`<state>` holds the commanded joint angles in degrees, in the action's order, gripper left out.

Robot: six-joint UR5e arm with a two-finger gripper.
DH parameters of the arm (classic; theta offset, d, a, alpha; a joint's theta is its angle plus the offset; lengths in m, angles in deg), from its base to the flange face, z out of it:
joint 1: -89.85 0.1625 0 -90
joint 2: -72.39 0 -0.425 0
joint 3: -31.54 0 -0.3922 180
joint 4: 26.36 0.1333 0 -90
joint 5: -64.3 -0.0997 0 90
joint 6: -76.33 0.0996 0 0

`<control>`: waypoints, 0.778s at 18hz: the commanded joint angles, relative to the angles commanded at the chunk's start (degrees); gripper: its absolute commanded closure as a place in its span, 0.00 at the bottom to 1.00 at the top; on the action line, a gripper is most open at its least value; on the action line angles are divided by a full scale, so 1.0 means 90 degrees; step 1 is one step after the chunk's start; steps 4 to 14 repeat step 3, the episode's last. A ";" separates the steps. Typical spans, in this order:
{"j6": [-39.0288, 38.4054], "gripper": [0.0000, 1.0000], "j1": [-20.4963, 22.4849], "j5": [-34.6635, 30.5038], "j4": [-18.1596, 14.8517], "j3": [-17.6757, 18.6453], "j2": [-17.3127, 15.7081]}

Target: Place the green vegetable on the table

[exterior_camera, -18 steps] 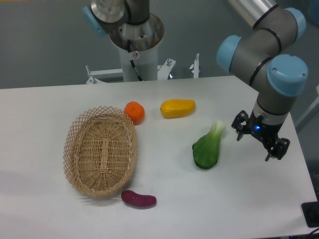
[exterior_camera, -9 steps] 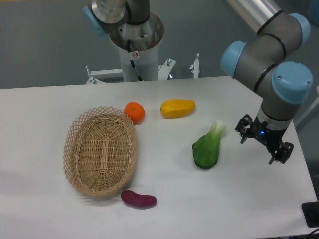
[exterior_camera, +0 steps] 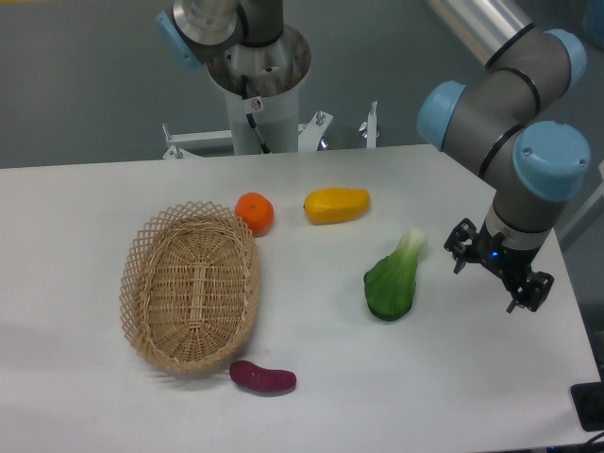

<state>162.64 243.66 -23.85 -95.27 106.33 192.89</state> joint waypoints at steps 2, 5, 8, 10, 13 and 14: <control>0.0000 0.00 0.0000 0.0000 0.0000 0.0010 0.0000; 0.0000 0.00 0.0000 0.0000 0.0000 0.0010 0.0000; 0.0000 0.00 0.0000 0.0000 0.0000 0.0010 0.0000; 0.0000 0.00 0.0000 0.0000 0.0000 0.0010 0.0000; 0.0000 0.00 0.0000 0.0000 0.0000 0.0010 0.0000; 0.0000 0.00 0.0000 0.0000 0.0000 0.0010 0.0000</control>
